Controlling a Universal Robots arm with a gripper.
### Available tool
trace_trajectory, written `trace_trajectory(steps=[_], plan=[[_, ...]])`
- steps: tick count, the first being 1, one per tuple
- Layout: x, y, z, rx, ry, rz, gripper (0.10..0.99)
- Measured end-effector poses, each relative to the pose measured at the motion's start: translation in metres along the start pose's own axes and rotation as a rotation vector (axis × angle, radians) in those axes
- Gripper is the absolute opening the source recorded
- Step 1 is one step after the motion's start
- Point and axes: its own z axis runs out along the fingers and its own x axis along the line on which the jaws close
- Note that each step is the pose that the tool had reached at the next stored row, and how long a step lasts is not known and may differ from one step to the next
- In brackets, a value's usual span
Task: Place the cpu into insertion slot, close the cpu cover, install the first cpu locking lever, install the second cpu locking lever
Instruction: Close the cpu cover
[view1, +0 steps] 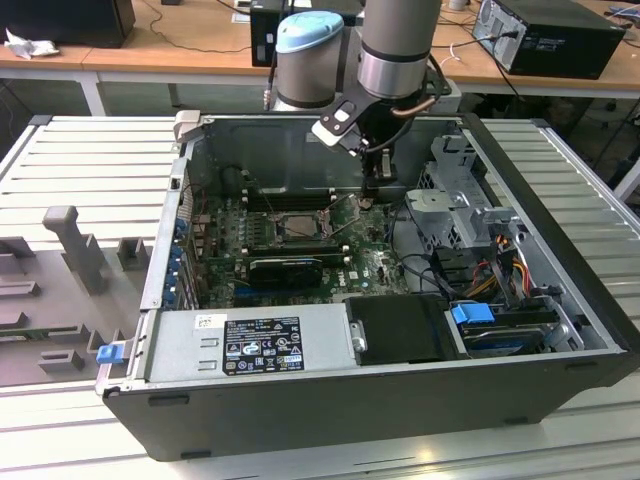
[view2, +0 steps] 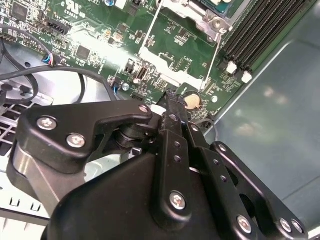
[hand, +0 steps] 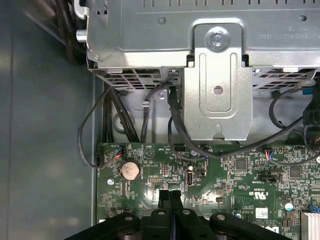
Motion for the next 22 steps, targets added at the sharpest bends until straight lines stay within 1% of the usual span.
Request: trace_trajectory(steps=[3,11,12,15,17,18,20,22], plan=[[-0.0001,0.0017,0.0006,0.000,0.0002,0.000,0.106],[-0.0015,0.0020,0.0044,0.000,0.0004,0.000,0.106],[-0.0021,0.0018,0.0079,0.000,0.0002,0.000,0.106],[-0.0034,0.0016,0.0148,0.000,0.0002,0.000,0.106],[-0.0057,0.0015,0.0161,0.000,-0.0004,0.000,0.106],[-0.0080,-0.0003,0.0160,0.000,0.0000,0.000,0.106],[-0.0085,-0.0039,0.0158,0.000,0.0001,0.000,0.106],[-0.0086,-0.0047,0.0158,0.000,0.0002,0.000,0.106]])
